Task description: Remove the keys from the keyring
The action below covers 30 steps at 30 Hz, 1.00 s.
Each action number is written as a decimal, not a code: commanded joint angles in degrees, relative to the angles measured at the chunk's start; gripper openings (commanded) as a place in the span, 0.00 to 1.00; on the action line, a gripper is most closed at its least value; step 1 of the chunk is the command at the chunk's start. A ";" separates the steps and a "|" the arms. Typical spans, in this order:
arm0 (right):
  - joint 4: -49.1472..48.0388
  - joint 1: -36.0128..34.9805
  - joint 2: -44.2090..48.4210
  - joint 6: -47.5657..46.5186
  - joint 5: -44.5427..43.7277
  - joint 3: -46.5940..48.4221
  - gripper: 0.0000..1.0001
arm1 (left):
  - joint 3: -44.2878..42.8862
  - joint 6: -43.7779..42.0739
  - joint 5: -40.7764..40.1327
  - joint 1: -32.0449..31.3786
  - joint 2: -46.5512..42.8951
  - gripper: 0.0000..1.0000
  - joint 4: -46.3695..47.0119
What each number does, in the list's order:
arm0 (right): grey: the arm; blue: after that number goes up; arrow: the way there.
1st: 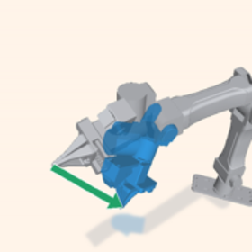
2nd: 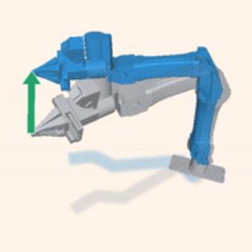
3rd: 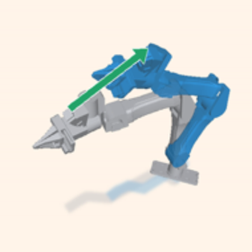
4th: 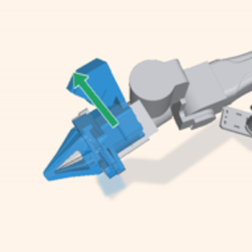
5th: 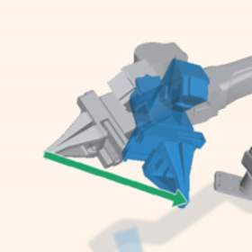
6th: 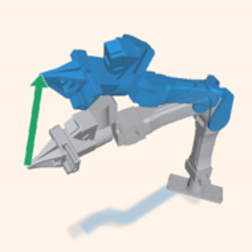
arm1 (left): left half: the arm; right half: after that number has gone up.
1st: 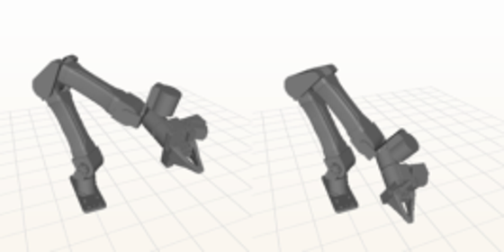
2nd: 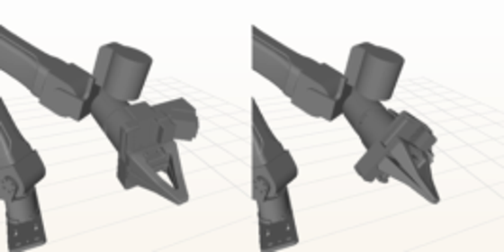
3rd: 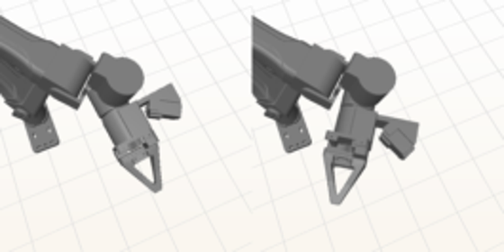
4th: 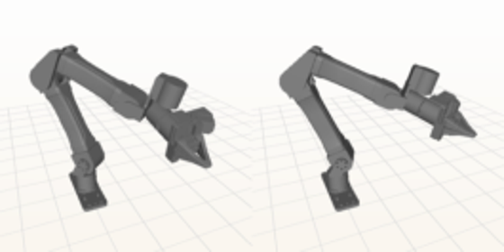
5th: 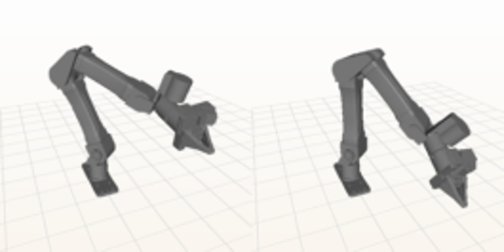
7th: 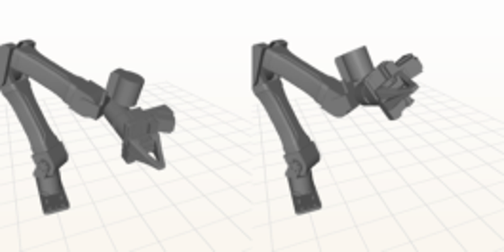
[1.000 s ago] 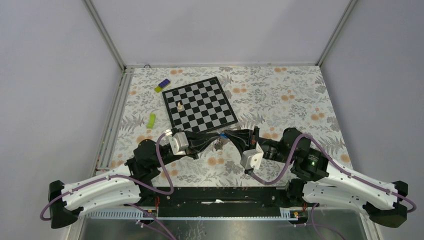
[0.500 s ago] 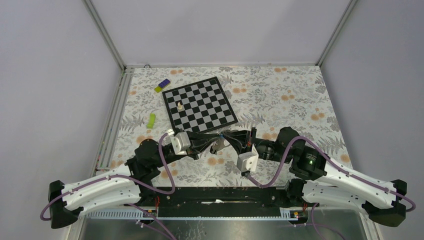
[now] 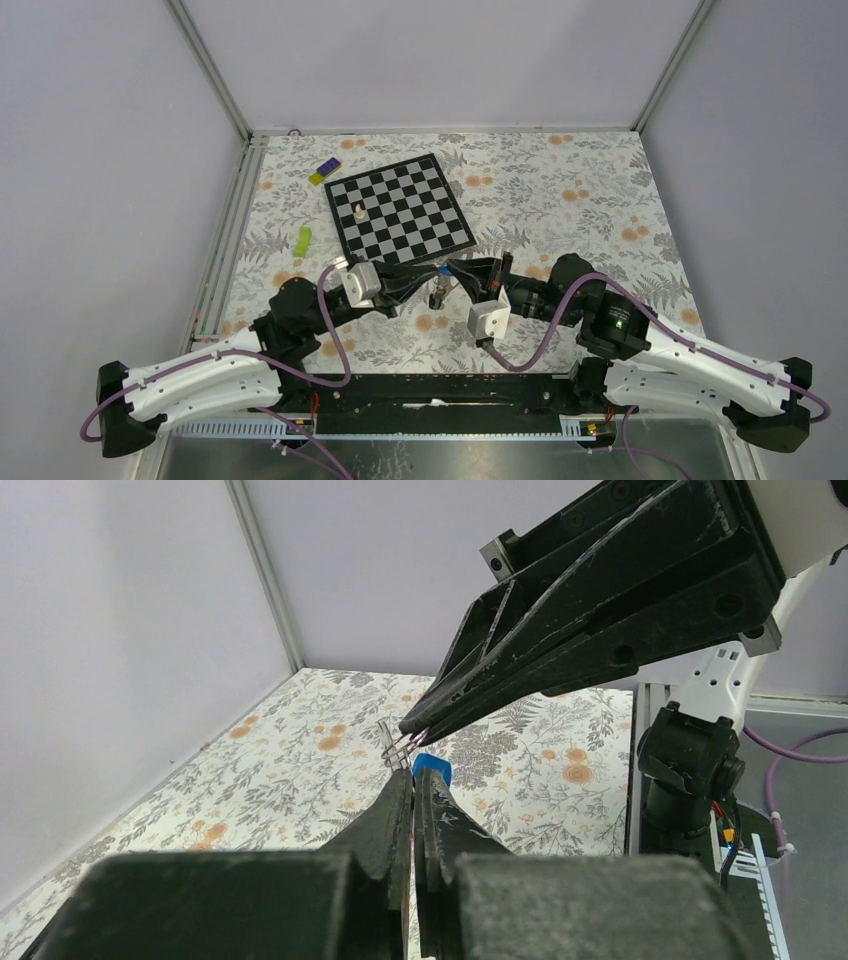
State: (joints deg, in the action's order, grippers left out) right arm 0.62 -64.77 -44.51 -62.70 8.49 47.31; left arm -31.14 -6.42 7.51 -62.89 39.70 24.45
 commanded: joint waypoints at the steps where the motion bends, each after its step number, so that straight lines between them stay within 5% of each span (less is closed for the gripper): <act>1: -5.97 0.26 0.67 3.44 -5.21 2.01 0.00 | -0.26 0.56 -1.50 0.05 -1.79 0.00 5.24; 15: -9.98 0.26 5.21 8.37 5.36 1.37 0.00 | 0.04 1.91 -4.55 0.05 -2.62 0.00 4.14; 30: -14.42 0.26 6.79 12.37 7.34 1.35 0.00 | -0.07 2.59 -4.61 0.05 -2.45 0.00 3.50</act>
State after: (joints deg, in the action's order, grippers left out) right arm -4.40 -64.75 -40.84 -51.81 14.57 47.11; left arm -31.00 -3.36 7.33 -63.68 37.91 27.90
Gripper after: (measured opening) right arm 0.018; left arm 0.013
